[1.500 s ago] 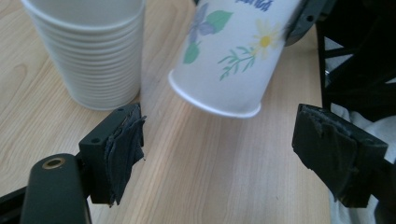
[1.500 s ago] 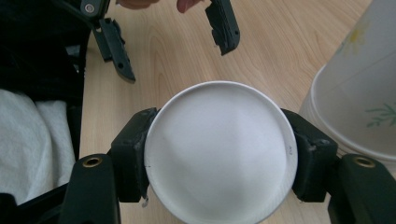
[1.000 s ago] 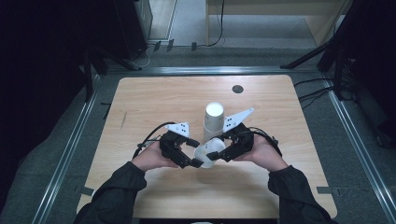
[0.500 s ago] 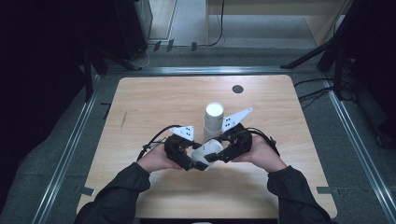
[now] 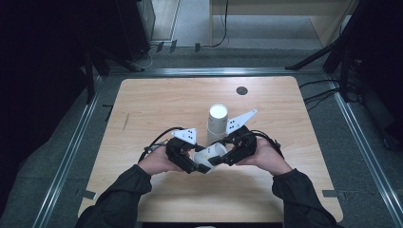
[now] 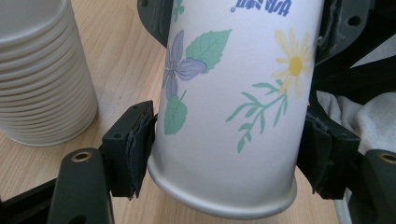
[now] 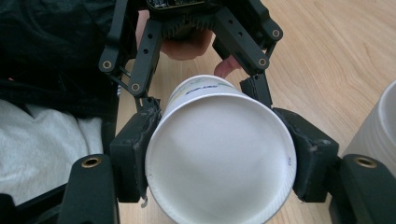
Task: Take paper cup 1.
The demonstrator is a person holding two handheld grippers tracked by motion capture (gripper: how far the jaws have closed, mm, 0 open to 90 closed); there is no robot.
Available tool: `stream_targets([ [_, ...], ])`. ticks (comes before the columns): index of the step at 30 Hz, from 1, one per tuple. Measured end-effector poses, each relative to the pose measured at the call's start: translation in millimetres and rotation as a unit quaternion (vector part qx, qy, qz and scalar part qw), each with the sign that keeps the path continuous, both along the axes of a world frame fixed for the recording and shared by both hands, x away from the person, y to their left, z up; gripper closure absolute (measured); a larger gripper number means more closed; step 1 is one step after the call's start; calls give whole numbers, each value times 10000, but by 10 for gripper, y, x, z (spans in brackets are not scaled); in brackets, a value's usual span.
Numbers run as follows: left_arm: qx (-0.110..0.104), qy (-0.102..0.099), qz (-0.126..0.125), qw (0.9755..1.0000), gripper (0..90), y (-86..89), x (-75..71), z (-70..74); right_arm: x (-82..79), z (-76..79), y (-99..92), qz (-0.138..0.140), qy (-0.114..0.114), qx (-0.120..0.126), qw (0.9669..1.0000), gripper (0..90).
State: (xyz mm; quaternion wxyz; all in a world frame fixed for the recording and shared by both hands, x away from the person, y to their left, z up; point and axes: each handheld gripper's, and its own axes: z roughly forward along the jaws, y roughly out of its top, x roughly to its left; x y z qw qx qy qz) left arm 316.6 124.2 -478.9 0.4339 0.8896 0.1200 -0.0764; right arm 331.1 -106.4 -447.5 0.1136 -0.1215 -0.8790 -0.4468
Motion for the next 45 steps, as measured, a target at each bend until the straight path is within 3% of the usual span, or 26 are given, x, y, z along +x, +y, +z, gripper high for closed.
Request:
stream_targets([
  [7,-53,-3,50,10000,276,55,14,30,10,28,-35,-162,-73,83,9998,268],
  [11,-40,-8,75,10000,276,111,14,70,2,65,-149,-242,-176,82,9995,241],
  [18,261,-135,144,9995,276,193,25,228,-25,40,-261,-400,-223,-27,9989,236],
  [25,679,-161,13,9976,278,204,86,390,-96,-30,-273,-407,-306,-195,9985,237],
  [27,944,-214,-50,9953,278,189,109,446,-106,-66,-265,-405,-352,-254,9982,239],
  [29,967,-218,-70,9951,278,186,113,461,-110,-81,-258,-405,-365,-276,9981,240],
  [30,1098,-266,-111,9935,278,174,126,493,-111,-103,-242,-398,-358,-303,9981,240],
  [33,1196,-348,-120,9921,278,159,135,508,-109,-125,-224,-380,-375,-312,9981,239],
  [35,1227,-304,-112,9919,280,148,138,502,-110,-133,-217,-377,-389,-296,9981,240],
  [36,1464,-359,-136,9885,280,116,136,488,-113,-147,-200,-370,-419,-342,9979,240],
  [39,1557,-267,-225,9872,280,84,125,457,-126,-167,-171,-310,-460,-407,9976,237],
  [45,1863,-201,-351,9817,280,-2,100,368,-146,-183,-114,-238,-541,-425,9973,230],
])
